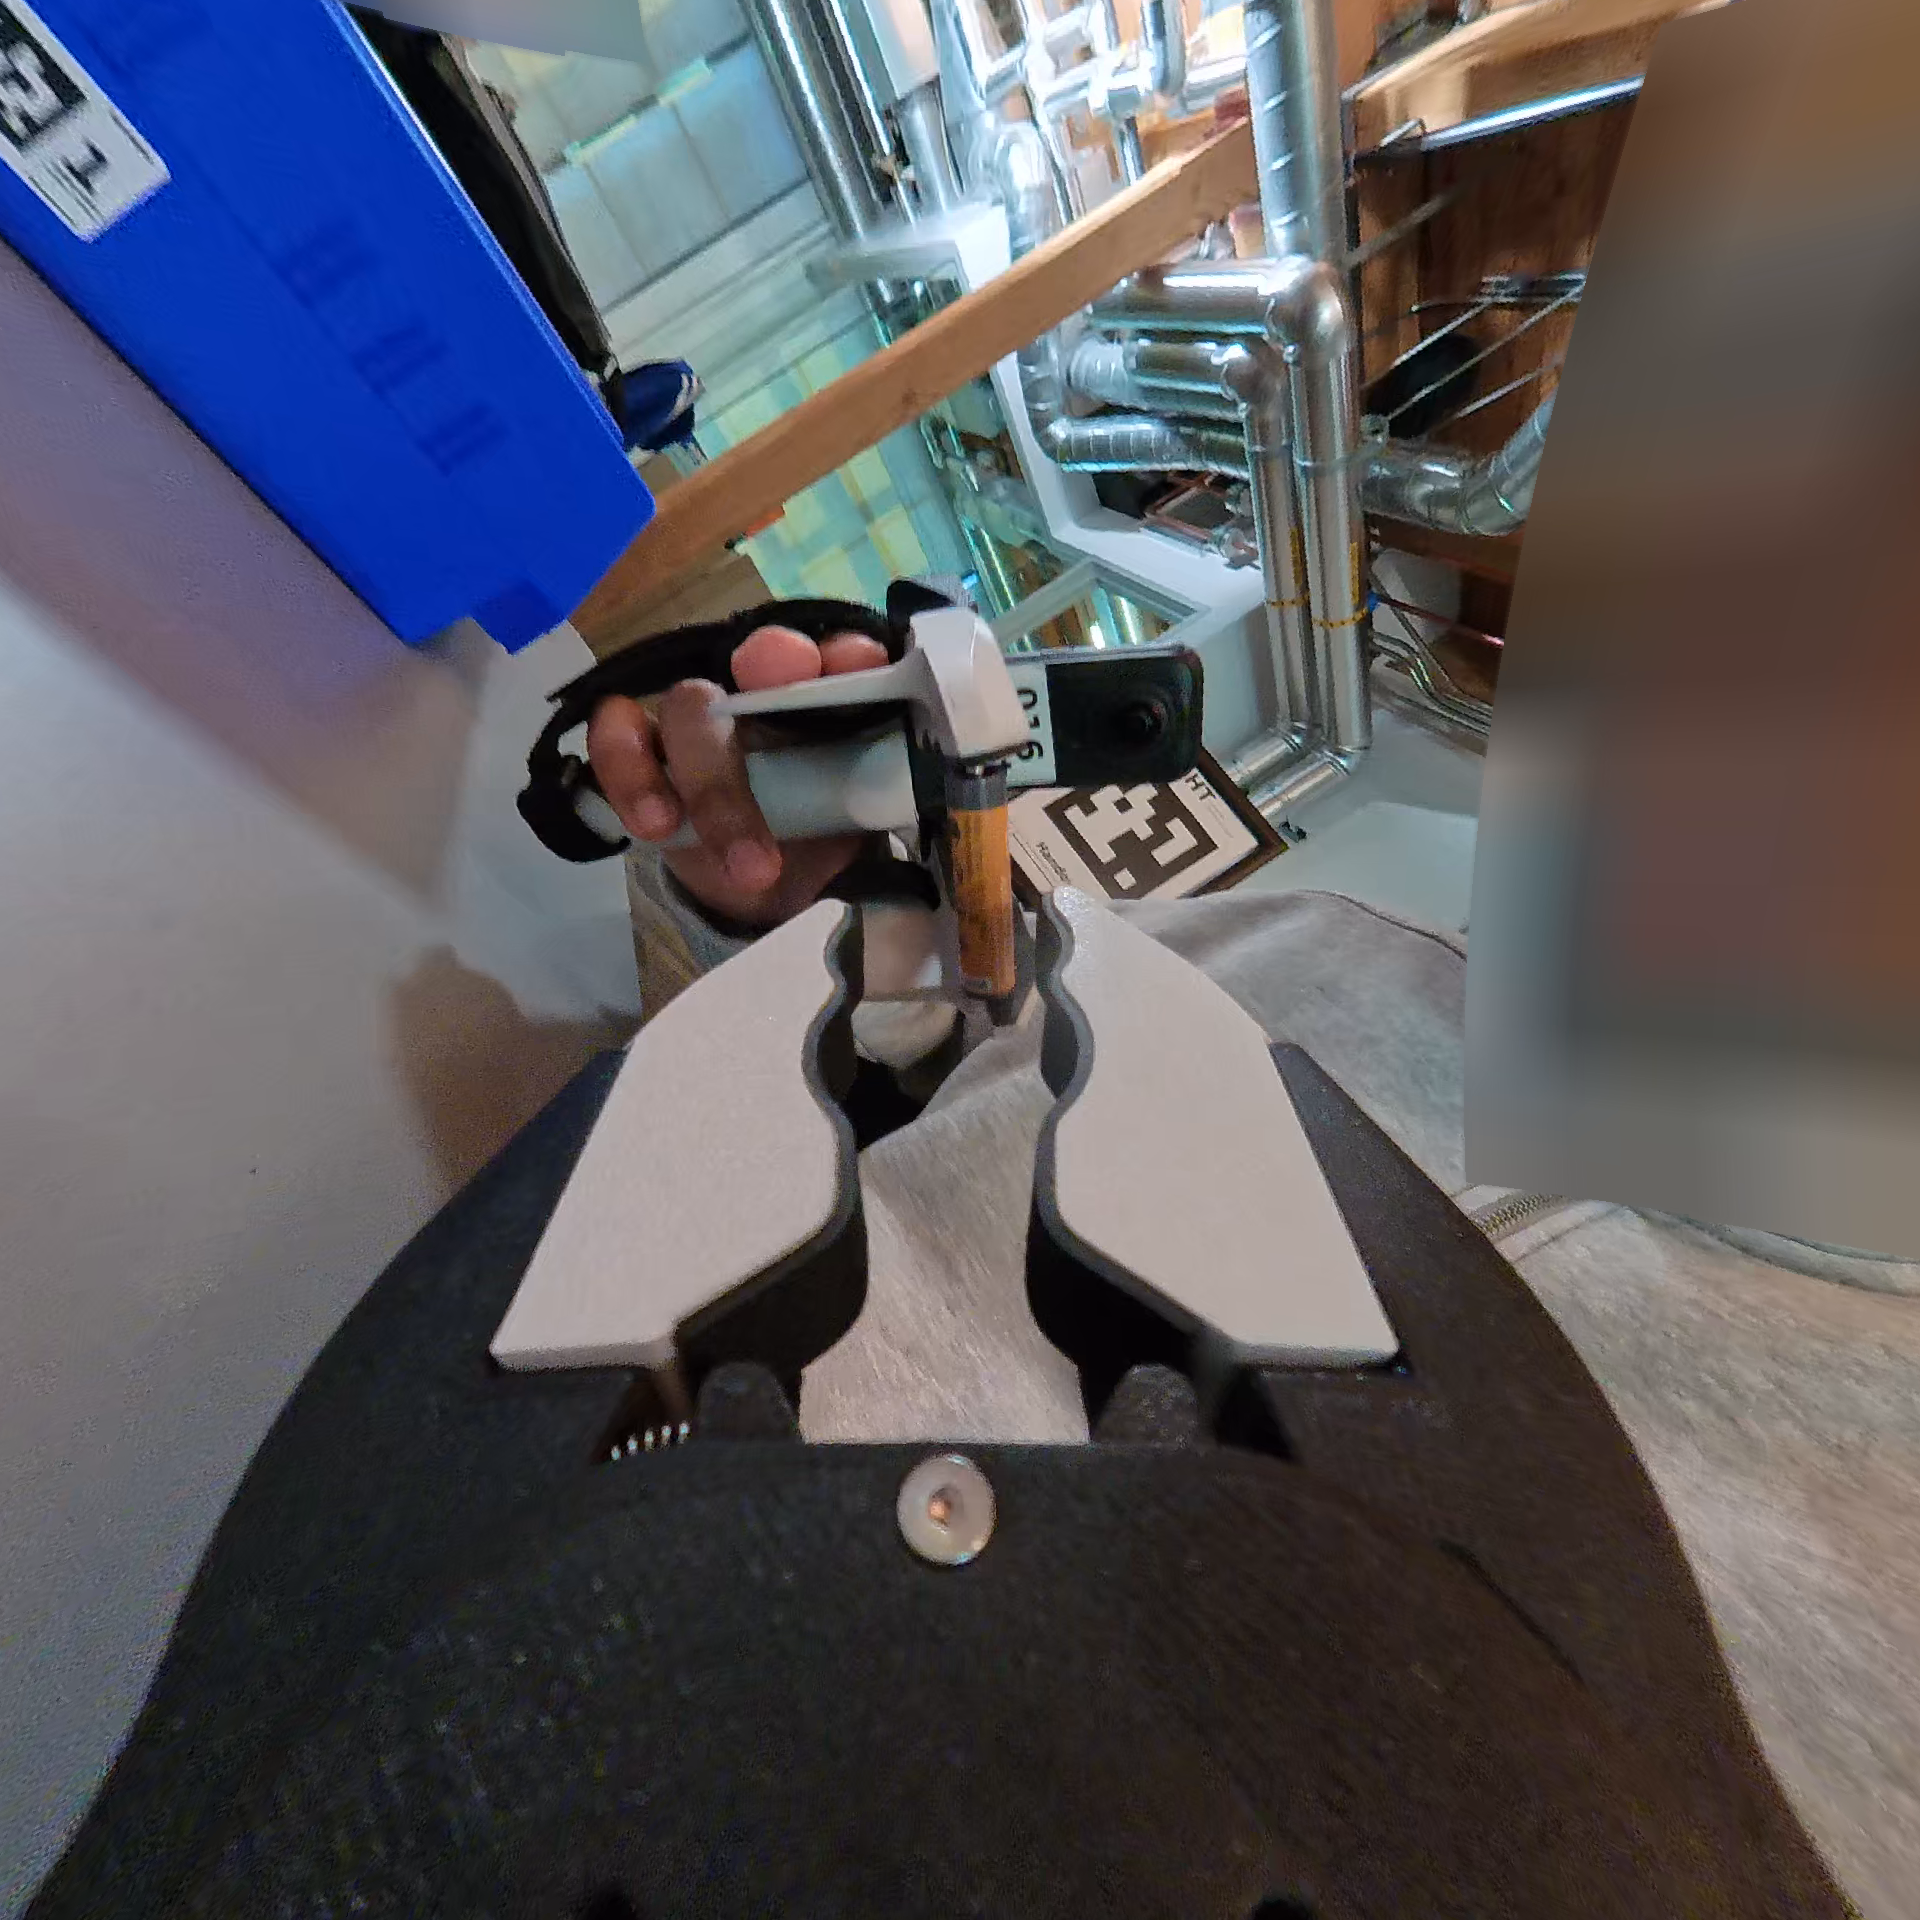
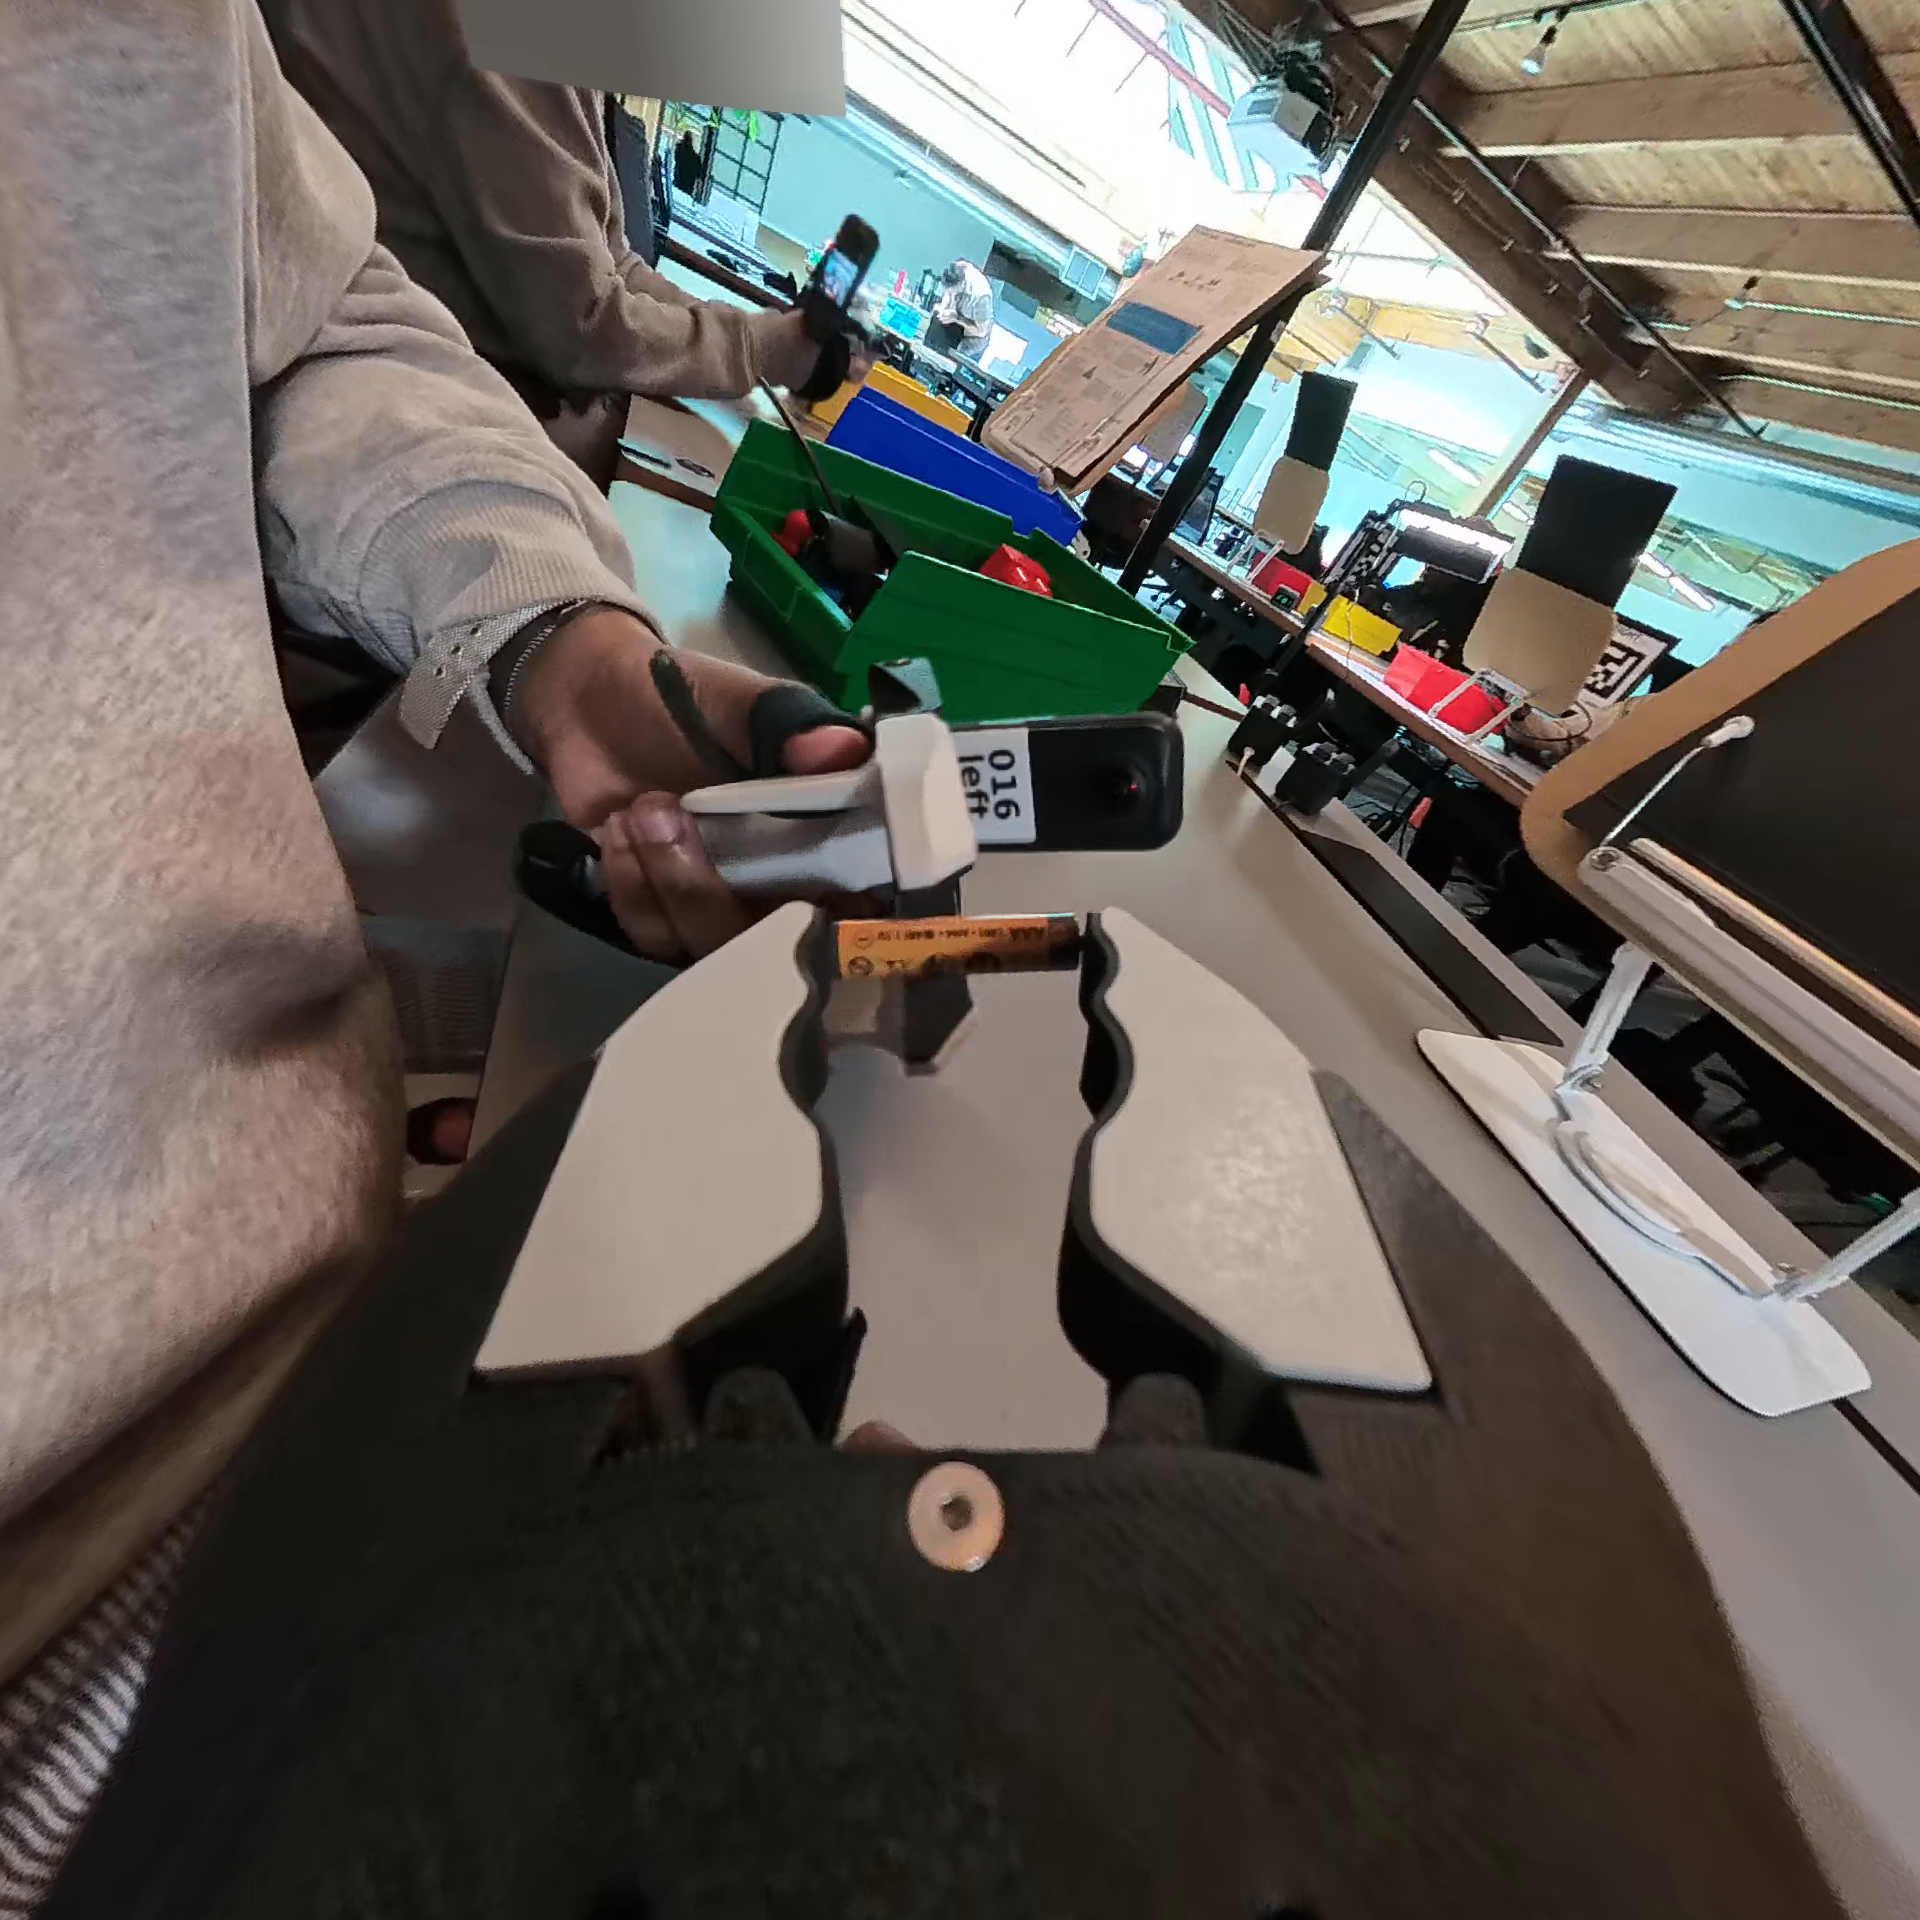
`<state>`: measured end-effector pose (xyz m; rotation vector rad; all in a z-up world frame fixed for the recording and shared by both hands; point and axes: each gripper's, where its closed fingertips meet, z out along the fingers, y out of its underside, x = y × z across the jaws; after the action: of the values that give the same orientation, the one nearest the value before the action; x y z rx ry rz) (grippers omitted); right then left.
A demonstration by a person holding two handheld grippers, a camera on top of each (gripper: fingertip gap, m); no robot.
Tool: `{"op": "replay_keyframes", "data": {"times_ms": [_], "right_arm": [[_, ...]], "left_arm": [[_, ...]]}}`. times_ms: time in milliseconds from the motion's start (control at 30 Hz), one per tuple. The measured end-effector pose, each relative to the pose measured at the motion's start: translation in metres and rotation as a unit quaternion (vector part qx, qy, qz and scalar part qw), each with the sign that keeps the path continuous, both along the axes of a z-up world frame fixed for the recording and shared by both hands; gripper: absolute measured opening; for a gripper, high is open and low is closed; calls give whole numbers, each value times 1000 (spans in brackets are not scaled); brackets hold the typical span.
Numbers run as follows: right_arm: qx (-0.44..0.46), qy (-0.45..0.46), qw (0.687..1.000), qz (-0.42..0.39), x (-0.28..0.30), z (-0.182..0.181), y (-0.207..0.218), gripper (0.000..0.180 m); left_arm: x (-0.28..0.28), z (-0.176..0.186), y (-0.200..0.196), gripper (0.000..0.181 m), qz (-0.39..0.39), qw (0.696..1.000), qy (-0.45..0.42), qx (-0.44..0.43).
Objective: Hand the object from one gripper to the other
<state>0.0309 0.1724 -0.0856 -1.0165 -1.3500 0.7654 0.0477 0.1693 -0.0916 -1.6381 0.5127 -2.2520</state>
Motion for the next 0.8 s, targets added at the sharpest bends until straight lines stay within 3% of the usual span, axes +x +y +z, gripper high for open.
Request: {"op": "replay_keyframes", "data": {"times_ms": [33,300,367,467,533,633,800], "right_arm": [[2,-1,1000,-1,0,0,0,47],[1,-15,1000,-10,-2,-7,3,49],[-31,-5,999,-15,-3,-7,7,66],[-109,38,993,-13,0,1,13,73],[-165,78,983,-6,5,11,18,67],[-272,118,955,9,11,16,24,43],[-419,145,894,59,3,13,18,35]], "left_arm": [[2,-1,-3,30,-10,1000,1,-3],[6,-3,-12,10,-26,1000,12,13],[4,-1,-9,10,-17,1000,10,17],[1,-1,-3,10,8,1000,14,27],[0,-2,0,10,22,998,27,46],[2,-6,0,10,40,993,58,96],[7,-11,-4,10,63,972,110,199]]}}
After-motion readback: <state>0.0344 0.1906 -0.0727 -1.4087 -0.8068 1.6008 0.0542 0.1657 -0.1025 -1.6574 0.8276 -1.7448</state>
